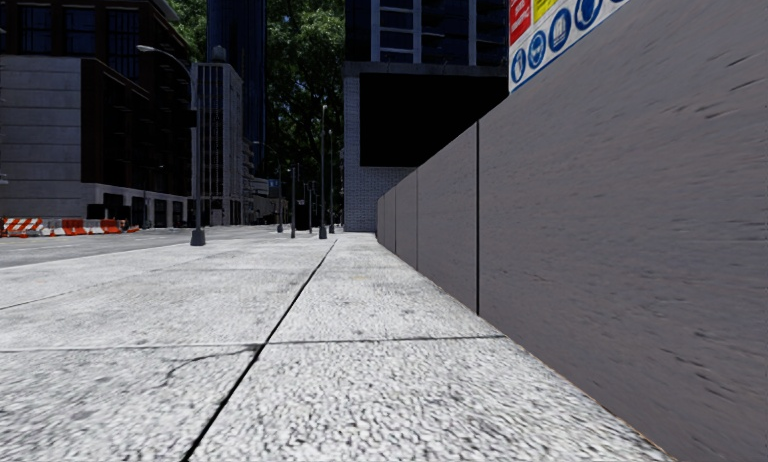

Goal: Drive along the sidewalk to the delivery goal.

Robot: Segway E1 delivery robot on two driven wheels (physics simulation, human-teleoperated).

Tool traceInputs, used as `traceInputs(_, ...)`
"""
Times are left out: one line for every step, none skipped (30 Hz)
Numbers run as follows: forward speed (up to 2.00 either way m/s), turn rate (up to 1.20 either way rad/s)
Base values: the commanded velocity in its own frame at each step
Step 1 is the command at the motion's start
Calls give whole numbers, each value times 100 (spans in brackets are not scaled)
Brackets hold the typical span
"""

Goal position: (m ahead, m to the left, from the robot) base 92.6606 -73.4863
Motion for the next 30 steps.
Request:
traceInputs(149,0)
traceInputs(156,0)
traceInputs(170,0)
traceInputs(183,0)
traceInputs(183,0)
traceInputs(200,0)
traceInputs(200,0)
traceInputs(200,0)
traceInputs(200,0)
traceInputs(200,0)
traceInputs(200,0)
traceInputs(200,0)
traceInputs(200,0)
traceInputs(200,0)
traceInputs(200,0)
traceInputs(200,0)
traceInputs(200,0)
traceInputs(200,0)
traceInputs(200,0)
traceInputs(200,11)
traceInputs(200,11)
traceInputs(200,64)
traceInputs(200,105)
traceInputs(200,114)
traceInputs(200,70)
traceInputs(200,15)
traceInputs(200,15)
traceInputs(200,3)
traceInputs(200,0)
traceInputs(200,0)
